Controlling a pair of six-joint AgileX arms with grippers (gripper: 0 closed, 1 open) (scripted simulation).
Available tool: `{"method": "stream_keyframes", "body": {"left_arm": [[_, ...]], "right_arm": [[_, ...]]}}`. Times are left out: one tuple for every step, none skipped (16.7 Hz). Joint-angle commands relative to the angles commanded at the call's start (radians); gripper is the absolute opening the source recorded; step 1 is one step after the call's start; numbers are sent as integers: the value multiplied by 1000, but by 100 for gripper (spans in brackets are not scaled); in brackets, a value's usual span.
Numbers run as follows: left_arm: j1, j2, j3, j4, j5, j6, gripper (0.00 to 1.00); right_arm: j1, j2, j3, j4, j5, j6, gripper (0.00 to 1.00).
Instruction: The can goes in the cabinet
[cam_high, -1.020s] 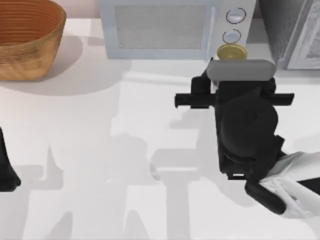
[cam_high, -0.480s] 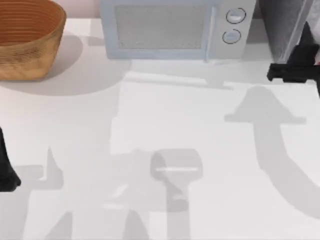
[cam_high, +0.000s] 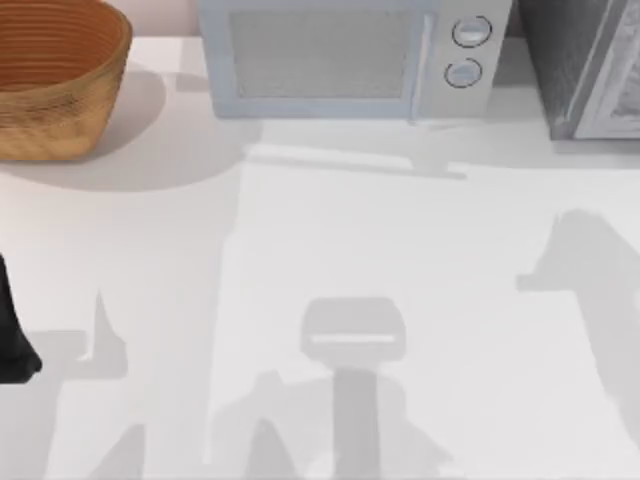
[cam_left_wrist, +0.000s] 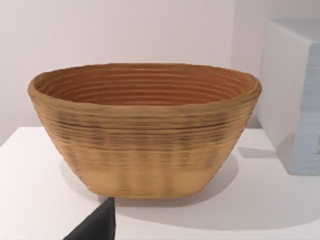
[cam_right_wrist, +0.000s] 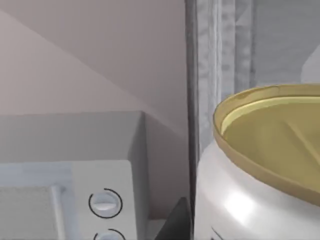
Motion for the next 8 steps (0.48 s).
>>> {"method": "stream_keyframes", "body": {"left_arm": [[0,0,0,0,0,0,100],[0,0,0,0,0,0,100],[0,0,0,0,0,0,100],[0,0,0,0,0,0,100],[0,0,0,0,0,0,100],[0,0,0,0,0,0,100],[0,0,0,0,0,0,100],[0,0,0,0,0,0,100]], "right_arm": [[-28,-90,-27,-43,-32,1,0],[-57,-185,-55,-92,-67,2,0],[-91,-279,-86,-146,-105,2,0],[-128,-366,-121,-203,-145,2,0],[-168,-443,-156,-259,-185,2,0],[-208,-509,-191,-311,-222,1,0],[-246,-565,-224,-357,-255,-2,0],[-282,-611,-254,-396,-284,-7,0]]}}
